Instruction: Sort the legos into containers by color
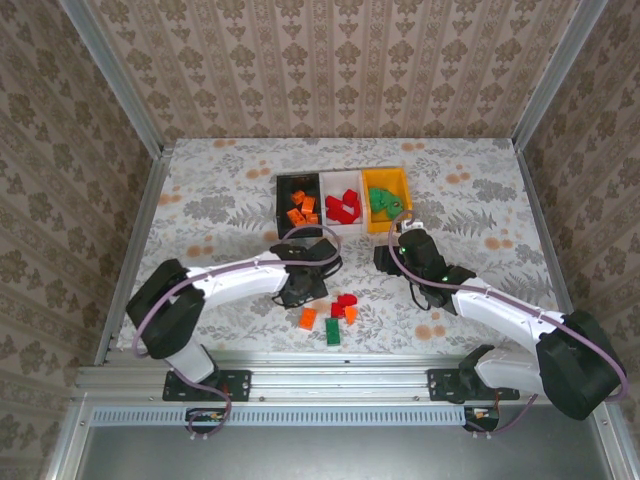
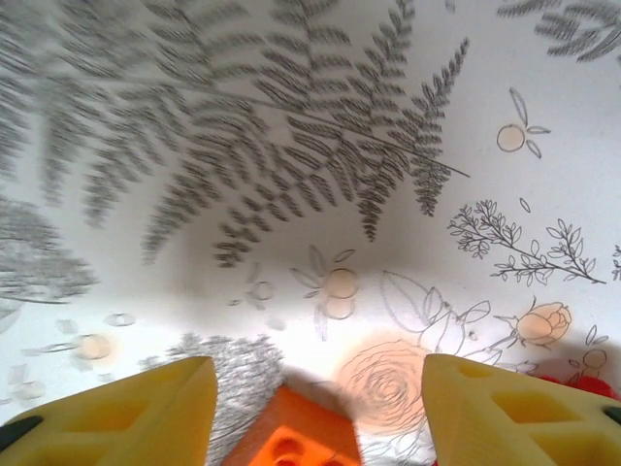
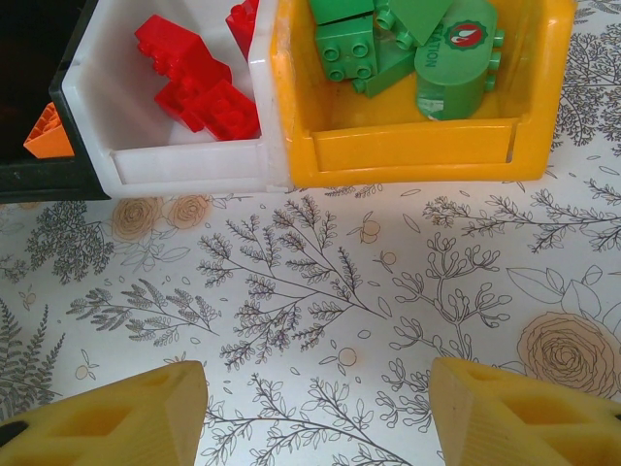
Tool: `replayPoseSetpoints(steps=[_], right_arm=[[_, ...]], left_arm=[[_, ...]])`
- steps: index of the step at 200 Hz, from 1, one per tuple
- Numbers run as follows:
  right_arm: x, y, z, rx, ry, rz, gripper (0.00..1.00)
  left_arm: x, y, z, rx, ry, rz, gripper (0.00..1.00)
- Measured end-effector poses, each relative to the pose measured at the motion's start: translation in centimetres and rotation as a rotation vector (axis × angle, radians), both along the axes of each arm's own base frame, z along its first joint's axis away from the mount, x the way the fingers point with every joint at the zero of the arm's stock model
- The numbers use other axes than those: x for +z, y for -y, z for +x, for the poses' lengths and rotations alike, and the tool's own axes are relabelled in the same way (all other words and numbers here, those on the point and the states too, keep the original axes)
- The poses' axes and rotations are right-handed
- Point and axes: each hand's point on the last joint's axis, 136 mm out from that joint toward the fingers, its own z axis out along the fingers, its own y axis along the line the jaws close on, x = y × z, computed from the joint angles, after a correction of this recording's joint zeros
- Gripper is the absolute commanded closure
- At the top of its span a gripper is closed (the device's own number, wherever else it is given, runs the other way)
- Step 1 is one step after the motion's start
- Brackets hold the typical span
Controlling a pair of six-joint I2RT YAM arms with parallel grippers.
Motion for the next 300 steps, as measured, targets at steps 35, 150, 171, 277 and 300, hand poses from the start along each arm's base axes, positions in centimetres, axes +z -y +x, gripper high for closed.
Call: replayPoseSetpoints(steps=[35, 150, 171, 277, 300], right_arm=[[0.0, 0.0, 0.0, 0.0, -0.001, 0.0, 0.37], [-0.4, 0.0, 0.0, 0.001, -0.011, -0.007, 0.37], [-0.4, 0.0, 0.0, 0.001, -0.011, -0.007, 0.37], [-0.4, -0.4, -0.2, 0.012, -0.012, -0.008, 0.37], [-0.4, -0.3, -0.2, 0.01, -0.01, -0.011, 0.37]], left_arm=[[1.4, 0.1, -1.4, -0.169, 0.012, 0.011, 0.35], [-3.7, -0.6, -5.5, -0.403, -0.105, 0.153, 0.59], [-3.8, 0.0, -5.3, -0.409, -0.102, 0.122, 0.74], [10.7, -0.5, 15.1, -0.299, 0.249, 0.035, 0.78], [12.4, 0.4, 21.2, -0.3, 0.306, 0.054, 0.78]])
